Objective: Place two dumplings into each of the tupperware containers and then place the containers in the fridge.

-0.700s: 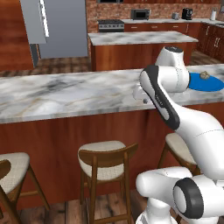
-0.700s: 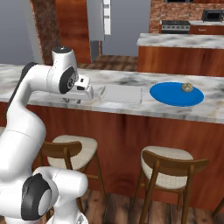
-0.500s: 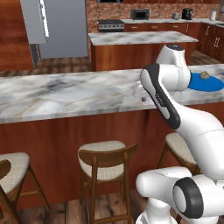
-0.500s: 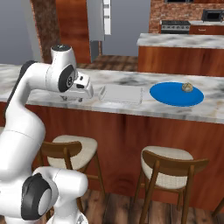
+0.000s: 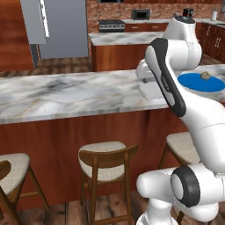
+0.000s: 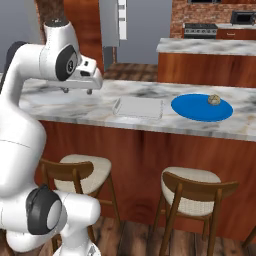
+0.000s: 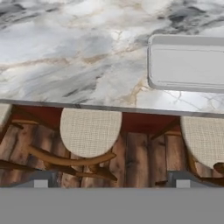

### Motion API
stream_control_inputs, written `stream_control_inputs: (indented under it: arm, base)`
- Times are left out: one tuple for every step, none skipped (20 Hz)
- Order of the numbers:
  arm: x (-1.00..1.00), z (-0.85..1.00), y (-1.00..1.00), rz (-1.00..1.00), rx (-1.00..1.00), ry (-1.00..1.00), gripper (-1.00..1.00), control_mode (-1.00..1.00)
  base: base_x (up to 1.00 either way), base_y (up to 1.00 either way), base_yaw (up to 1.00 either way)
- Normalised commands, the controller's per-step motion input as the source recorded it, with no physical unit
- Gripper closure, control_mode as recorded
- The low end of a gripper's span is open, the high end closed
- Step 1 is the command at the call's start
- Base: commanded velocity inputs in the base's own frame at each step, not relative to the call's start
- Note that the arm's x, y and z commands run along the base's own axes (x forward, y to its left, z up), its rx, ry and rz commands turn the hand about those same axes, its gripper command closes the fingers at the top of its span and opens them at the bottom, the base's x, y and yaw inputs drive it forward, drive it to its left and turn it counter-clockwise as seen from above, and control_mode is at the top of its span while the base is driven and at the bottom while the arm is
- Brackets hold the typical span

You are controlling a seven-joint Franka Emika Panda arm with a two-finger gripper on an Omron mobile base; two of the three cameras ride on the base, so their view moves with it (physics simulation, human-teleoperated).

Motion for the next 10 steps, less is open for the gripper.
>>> stream_control_inputs:
  arm:
    - [-0.64, 0.59, 0.0, 0.0, -0.09, 0.0, -1.0, -1.0]
    - [-0.61, 0.44, 0.0, 0.0, -0.11, 0.0, -1.0, -1.0]
    - [-0.66, 0.24, 0.02, 0.0, -0.16, 0.0, -1.0, -1.0]
    - [-0.61, 0.14, 0.04, 0.0, -0.17, 0.0, -1.0, -1.0]
    - [-0.56, 0.06, 0.07, 0.0, -0.2, 0.0, -1.0, -1.0]
    - [-0.51, 0.05, 0.0, 0.0, -0.16, 0.0, -1.0, -1.0]
    - [-0.25, 0.09, 0.0, 0.0, -0.13, 0.0, -1.0, -1.0]
    - [-0.07, 0.08, 0.0, 0.0, -0.09, 0.0, -1.0, -1.0]
    - [-0.01, 0.16, -0.13, 0.0, -0.02, 0.0, -1.0, -1.0]
    - [0.0, 0.21, -0.19, 0.0, 0.0, 0.0, -1.0, -1.0]
  base:
    - [0.0, 0.0, 0.0]
    - [0.0, 0.0, 0.0]
    - [0.0, 0.0, 0.0]
    - [0.0, 0.0, 0.0]
    - [0.0, 0.0, 0.0]
    - [0.0, 0.0, 0.0]
    - [0.0, 0.0, 0.0]
    - [0.0, 0.0, 0.0]
    - [0.0, 0.0, 0.0]
    - [0.0, 0.0, 0.0]
